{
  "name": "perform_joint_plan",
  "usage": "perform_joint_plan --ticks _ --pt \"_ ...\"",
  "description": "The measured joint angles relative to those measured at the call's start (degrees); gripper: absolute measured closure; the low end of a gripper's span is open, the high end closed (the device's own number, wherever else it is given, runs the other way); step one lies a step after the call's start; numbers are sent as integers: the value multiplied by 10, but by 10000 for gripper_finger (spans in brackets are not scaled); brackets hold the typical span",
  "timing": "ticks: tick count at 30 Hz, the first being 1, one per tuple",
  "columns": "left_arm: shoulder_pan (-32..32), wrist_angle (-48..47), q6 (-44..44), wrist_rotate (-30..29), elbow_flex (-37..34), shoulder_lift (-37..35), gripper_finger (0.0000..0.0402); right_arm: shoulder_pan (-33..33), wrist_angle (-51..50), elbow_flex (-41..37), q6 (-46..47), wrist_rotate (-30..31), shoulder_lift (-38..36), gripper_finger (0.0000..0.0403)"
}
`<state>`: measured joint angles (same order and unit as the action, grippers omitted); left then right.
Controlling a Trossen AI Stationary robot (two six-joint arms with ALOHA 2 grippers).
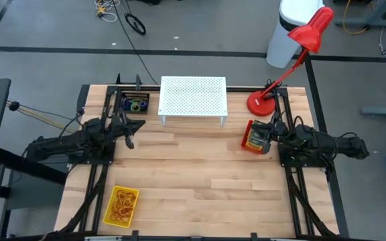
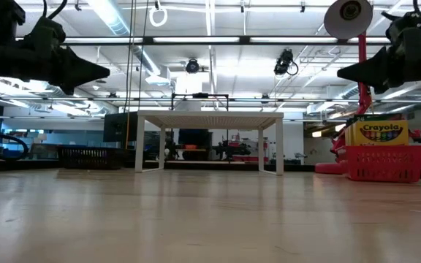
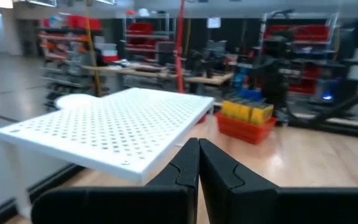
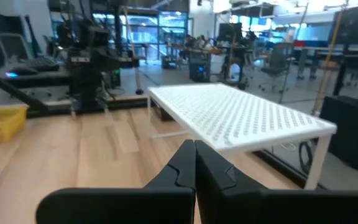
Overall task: Pick & Place Office Desk Supplies
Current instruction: Return to Home Position
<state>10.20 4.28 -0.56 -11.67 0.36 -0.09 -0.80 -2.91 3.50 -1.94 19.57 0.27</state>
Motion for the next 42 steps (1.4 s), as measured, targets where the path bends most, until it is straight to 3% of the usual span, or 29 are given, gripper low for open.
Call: perform_joint_plan --ticks 3,15,42 --pt "0 -3 4 -23 0 2 389 0 34 -19 -2 14 2 403" --pt "0 -5 -5 -23 0 33 388 0 44 -21 -7 55 3 376" --pt "0 12 -7 -23 0 37 388 0 44 -21 2 53 3 375"
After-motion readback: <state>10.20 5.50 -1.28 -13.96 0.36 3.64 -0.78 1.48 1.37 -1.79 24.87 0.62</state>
